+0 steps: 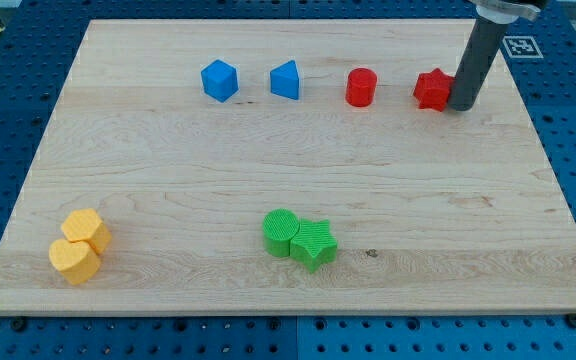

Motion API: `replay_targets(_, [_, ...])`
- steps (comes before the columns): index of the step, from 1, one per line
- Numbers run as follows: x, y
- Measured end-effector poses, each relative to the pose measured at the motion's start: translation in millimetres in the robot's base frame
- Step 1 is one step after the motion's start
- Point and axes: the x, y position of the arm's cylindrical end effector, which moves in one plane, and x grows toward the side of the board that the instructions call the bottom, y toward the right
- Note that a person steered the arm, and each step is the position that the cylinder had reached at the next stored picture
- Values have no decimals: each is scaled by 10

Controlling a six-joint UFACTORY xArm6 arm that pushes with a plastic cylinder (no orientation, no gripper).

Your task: Push the red circle up a bit

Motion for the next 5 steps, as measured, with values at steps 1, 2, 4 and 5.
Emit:
replay_targets(1, [133,-44])
replay_targets(2, [132,-355])
replay_targets(4, [106,-1016])
replay_targets(5, [83,-1099])
